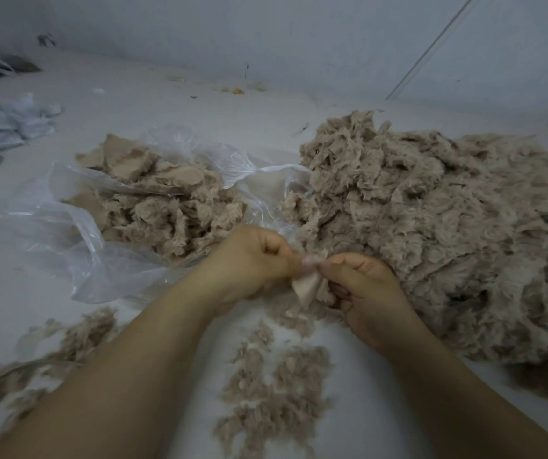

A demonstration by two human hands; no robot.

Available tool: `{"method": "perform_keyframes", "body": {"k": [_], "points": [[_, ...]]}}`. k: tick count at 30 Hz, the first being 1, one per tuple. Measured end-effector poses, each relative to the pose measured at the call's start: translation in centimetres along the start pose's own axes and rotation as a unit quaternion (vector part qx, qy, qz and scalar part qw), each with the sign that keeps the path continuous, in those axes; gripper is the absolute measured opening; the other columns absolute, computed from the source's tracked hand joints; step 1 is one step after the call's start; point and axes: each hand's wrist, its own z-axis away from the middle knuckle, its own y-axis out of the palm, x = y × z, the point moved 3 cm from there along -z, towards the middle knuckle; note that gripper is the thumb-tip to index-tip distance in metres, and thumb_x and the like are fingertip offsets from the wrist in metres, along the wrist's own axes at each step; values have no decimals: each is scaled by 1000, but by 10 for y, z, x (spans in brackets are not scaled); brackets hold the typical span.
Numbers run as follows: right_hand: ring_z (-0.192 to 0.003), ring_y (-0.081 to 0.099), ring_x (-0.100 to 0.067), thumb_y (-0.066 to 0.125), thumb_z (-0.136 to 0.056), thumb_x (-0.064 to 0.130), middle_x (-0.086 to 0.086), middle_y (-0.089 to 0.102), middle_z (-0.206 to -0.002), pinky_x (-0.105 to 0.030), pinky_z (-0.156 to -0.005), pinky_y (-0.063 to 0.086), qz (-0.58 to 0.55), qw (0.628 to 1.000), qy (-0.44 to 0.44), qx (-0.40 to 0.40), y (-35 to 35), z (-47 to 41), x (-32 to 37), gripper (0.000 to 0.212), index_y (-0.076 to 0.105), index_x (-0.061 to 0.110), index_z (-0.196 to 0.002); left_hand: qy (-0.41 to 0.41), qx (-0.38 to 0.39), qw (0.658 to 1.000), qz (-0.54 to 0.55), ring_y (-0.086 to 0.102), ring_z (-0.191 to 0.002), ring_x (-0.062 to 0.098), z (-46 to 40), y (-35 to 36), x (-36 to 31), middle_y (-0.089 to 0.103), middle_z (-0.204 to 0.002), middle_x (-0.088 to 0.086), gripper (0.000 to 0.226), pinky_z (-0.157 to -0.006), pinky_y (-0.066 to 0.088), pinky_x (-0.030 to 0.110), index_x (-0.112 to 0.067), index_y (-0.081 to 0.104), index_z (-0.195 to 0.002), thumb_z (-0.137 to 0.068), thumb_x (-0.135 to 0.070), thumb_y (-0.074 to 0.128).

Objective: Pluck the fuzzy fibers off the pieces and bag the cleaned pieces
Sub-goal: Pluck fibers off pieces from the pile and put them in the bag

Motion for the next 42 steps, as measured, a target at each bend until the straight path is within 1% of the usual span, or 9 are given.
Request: {"method": "perform_keyframes", "body": {"k": [6,11,15,18,21,28,34,37,42], "points": [[-49,50,-13,70,-74,19,-12,61,-61,-23,-48,43,68,997,-25,39,3,0,-1,15,74,4,-73,80,-62,994,-50,61,-64,14,-7,19,-2,67,-67,12,11,-65,53,25,-25,77,-80,-79,-14,79],[-48,54,-14,67,-82,9,-6,63,-55,-21,-48,45,70,996,-32,39,3,1,1,22,75,15,-62,56,-156,986,-21,42,-39,3,-10,12,1,52,-45,-10,24,-41,35,17,-15,67,-67,-89,-7,69],[-38,44,-4,54,-93,-1,7,47,-42,-18,-42,41,23,999,4,32,2,0,-1,46,71,18,-55,27,-185,981,40,29,-36,12,-9,1,4,39,-44,-1,26,-44,26,22,-9,62,-71,-95,-18,61],[-42,50,-3,54,-93,-1,7,54,-46,-16,-45,43,17,998,-5,53,5,1,1,44,73,18,-59,48,-110,993,12,47,-46,8,-7,8,-2,52,-67,7,9,-45,39,21,-15,72,-94,-87,-20,72],[-45,53,-2,55,-93,-2,7,59,-50,-15,-47,44,12,998,-11,59,6,3,2,41,75,16,-62,71,-77,994,-37,58,-62,11,-6,18,-4,66,-72,7,2,-59,48,20,-12,75,-83,-84,-10,75],[-40,44,-5,62,-86,8,7,47,-43,-19,-44,42,12,1000,7,12,3,2,1,30,75,16,-61,35,-221,975,7,31,-38,6,-10,2,1,39,-42,-11,30,-42,28,19,-12,54,-67,-97,-13,59],[-43,45,-7,67,-76,31,7,42,-45,-20,-46,45,-29,999,31,-1,4,1,2,19,79,17,-70,-90,-80,993,-3,33,-33,16,-1,5,3,50,-50,10,73,-36,26,17,-1,62,-73,-67,-73,60],[-48,54,-3,62,-84,32,10,56,-51,-18,-49,46,-12,999,4,34,6,3,5,22,80,22,-75,-83,1,996,-20,34,-33,14,1,15,2,52,-48,8,47,-36,26,17,-12,64,-62,-77,-56,69],[-57,58,-6,75,-75,38,0,71,-71,-19,-52,46,27,998,-12,58,7,3,5,18,77,20,-72,-58,-48,995,60,31,-30,14,-3,10,7,51,-47,9,27,-35,24,15,-14,66,-65,-89,-24,70]]}}
